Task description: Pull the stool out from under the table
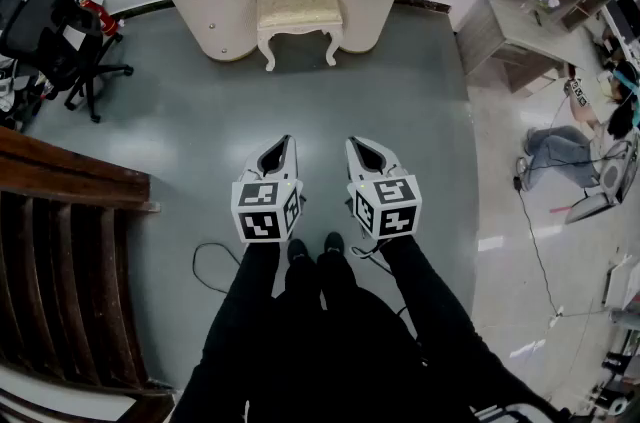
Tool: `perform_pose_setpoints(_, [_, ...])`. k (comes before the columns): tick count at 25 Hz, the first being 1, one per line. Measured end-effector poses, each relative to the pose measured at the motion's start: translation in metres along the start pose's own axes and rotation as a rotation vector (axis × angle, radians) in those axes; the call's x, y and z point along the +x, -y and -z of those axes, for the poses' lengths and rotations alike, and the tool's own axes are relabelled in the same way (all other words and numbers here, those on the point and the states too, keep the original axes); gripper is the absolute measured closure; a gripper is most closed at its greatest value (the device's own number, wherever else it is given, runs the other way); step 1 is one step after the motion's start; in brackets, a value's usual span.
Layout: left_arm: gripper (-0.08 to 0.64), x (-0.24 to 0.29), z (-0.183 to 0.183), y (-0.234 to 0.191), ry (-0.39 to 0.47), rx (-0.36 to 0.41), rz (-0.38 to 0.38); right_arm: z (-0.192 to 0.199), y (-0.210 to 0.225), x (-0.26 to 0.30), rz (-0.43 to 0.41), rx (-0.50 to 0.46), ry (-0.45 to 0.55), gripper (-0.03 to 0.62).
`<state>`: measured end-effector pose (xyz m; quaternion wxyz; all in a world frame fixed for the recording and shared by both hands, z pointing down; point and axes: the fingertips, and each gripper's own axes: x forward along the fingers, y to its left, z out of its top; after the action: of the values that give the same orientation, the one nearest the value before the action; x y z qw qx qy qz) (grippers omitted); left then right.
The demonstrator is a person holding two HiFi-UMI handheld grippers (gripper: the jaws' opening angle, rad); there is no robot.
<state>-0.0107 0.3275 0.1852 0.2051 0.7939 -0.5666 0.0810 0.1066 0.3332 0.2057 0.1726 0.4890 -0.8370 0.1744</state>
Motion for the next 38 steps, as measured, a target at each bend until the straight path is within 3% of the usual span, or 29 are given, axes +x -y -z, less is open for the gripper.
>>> perform_pose_setpoints(18, [0.552,0.018,-0.013,0.005,0.024,0.021,-0.018,-0.007,0.034,-0.001,0.046,-0.018,0.022,0.589])
perform_pose_setpoints(28, [0.552,0.025,-0.051,0.010,0.089,0.053,-0.077,-0.026,0.078,-0.012,0.083,-0.006,0.039,0.589])
perform_pose_setpoints(38, [0.552,0.046,-0.074,0.009,0.087,0.079,-0.111,-0.052,0.111,-0.001,0.110,0.012,0.053,0.589])
